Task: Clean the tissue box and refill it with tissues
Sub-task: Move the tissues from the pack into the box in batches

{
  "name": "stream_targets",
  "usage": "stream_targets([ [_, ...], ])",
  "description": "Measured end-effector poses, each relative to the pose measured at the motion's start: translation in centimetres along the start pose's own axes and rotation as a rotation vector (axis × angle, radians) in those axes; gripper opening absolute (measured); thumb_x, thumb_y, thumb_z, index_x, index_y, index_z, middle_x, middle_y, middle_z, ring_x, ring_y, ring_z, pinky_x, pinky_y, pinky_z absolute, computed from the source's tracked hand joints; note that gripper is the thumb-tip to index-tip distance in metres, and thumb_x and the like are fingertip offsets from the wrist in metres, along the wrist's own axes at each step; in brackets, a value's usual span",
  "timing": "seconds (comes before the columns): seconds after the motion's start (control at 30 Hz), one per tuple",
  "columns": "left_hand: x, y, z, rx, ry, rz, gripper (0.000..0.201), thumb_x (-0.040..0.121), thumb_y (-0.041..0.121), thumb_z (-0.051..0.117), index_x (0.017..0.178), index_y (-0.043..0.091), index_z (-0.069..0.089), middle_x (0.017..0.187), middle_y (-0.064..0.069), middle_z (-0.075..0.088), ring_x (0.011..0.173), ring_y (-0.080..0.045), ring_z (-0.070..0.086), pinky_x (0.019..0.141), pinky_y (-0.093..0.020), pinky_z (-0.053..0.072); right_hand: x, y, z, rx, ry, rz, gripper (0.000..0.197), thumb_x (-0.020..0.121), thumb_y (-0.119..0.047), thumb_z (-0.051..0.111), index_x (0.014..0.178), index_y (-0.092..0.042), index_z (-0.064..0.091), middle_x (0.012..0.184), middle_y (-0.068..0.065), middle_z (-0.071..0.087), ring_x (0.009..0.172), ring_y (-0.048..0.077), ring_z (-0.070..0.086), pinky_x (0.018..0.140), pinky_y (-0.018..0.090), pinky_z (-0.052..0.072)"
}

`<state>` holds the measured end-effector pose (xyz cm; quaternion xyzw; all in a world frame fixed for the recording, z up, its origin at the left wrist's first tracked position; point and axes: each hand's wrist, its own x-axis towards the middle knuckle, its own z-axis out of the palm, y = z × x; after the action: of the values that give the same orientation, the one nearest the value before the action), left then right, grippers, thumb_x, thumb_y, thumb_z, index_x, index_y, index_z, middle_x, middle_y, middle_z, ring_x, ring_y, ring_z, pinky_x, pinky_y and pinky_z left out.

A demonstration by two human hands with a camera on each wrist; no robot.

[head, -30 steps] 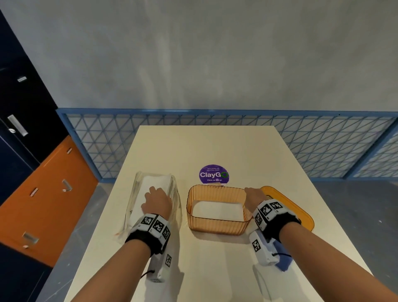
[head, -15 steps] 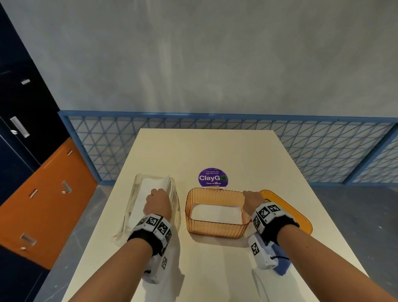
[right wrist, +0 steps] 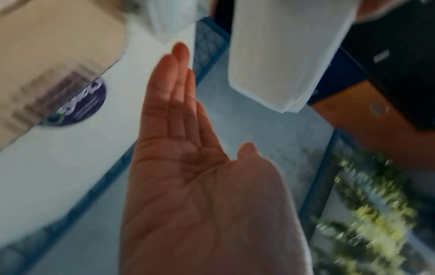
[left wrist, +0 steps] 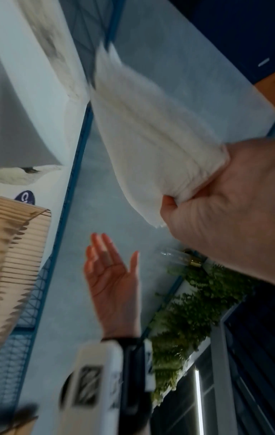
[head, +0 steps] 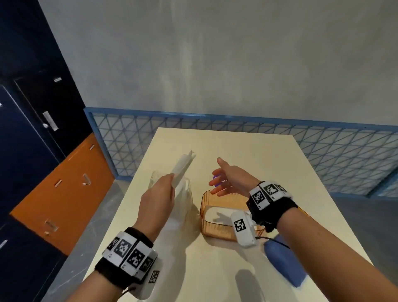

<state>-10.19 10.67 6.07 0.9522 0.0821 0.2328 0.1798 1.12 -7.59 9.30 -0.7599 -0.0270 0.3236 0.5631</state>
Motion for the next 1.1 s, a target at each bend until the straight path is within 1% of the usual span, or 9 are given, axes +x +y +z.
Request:
stream_targets([
  [0.1,-1.8,-0.3,0.5,-0.039,0.042,0.221,0.035,0.082,-0.001,0.058,0.114,0.011,0.063,0.101,-0.005,0.073,0.079,-0.025,0.071,0.059,-0.028,0.053,-0.1,-1.9,1.4,0.240,-0.197,0.102,0.068,0.089,-0.061,0.041,0.124,-0.003,0.047,0.114,0.021,0.062,0.095,0.039,0.066,0.069,0.037,0.060],
  [0.2,-3.2,-1.4,2.2,-0.088,0.029,0.364,0.036,0.085,0.010,0.045,0.119,0.016,0.056,0.117,-0.005,0.069,0.104,-0.016,0.065,0.083,-0.027,0.055,0.2,-3.1,2.6,0.161,-0.194,0.087,0.052,0.092,-0.028,0.056,0.131,0.003,0.043,0.122,0.022,0.056,0.091,0.032,0.062,0.062,0.033,0.061],
  [0.3,-4.0,-2.2,3.0,-0.144,-0.030,0.355,0.034,0.093,0.030,0.043,0.125,0.022,0.050,0.133,-0.004,0.059,0.127,-0.012,0.044,0.102,-0.039,0.046,0.9,-3.5,2.9,-0.141,-0.116,-0.031,0.037,0.090,-0.006,0.055,0.124,0.005,0.050,0.118,0.022,0.058,0.099,0.032,0.060,0.075,0.035,0.054],
  [0.4,-4.6,-2.5,2.5,-0.363,0.017,0.113,0.050,0.088,0.049,0.045,0.133,0.026,0.047,0.147,0.004,0.039,0.141,-0.009,0.025,0.115,-0.028,0.023,0.4,-4.3,2.9,-0.362,-0.075,-0.180,0.029,0.089,-0.007,0.056,0.117,-0.004,0.057,0.111,0.014,0.061,0.100,0.029,0.059,0.084,0.036,0.049],
  [0.57,-2.3,-4.1,1.1,-0.866,0.042,-0.568,0.055,0.097,0.015,0.047,0.147,0.015,0.024,0.148,-0.004,0.034,0.136,-0.020,0.034,0.114,-0.038,0.029,-1.2,-6.3,2.8,-0.571,-0.058,-0.469,0.029,0.092,-0.012,0.052,0.120,-0.004,0.055,0.105,0.005,0.057,0.099,0.020,0.055,0.089,0.036,0.046],
  [0.67,-0.2,-5.0,0.7,-1.268,-0.081,-0.731,0.063,0.095,0.016,0.048,0.147,0.028,0.016,0.133,0.001,0.045,0.121,-0.015,0.043,0.109,-0.038,0.030,-1.0,-7.1,2.9,-0.454,-0.078,-0.507,0.028,0.094,-0.010,0.051,0.121,-0.004,0.054,0.109,0.008,0.058,0.102,0.021,0.054,0.095,0.038,0.045],
  [0.87,2.2,-5.4,0.6,-1.325,-0.009,-0.713,0.029,0.090,0.003,0.047,0.115,0.017,0.051,0.102,-0.001,0.063,0.096,-0.019,0.057,0.081,-0.034,0.047,0.3,-4.9,3.9,-0.171,-0.081,-0.423,0.026,0.094,-0.002,0.047,0.120,-0.006,0.052,0.094,-0.001,0.057,0.090,0.015,0.052,0.083,0.026,0.044],
  [1.0,1.3,-5.8,1.7,-1.075,0.108,-0.684,0.026,0.093,0.003,0.047,0.115,0.014,0.056,0.113,-0.008,0.063,0.103,-0.023,0.058,0.091,-0.037,0.048,2.8,-1.4,5.3,-0.103,0.022,-0.364,0.026,0.092,0.000,0.048,0.115,-0.011,0.052,0.107,0.008,0.057,0.105,0.024,0.051,0.099,0.042,0.041],
  [1.1,0.4,-5.5,2.2,-0.978,0.168,-0.632,0.023,0.092,-0.002,0.043,0.104,0.014,0.054,0.104,-0.007,0.059,0.096,-0.019,0.054,0.083,-0.028,0.045,3.9,0.4,6.5,-0.067,0.076,-0.338,0.036,0.090,0.005,0.047,0.125,-0.004,0.049,0.113,0.009,0.057,0.106,0.022,0.052,0.098,0.036,0.042],
])
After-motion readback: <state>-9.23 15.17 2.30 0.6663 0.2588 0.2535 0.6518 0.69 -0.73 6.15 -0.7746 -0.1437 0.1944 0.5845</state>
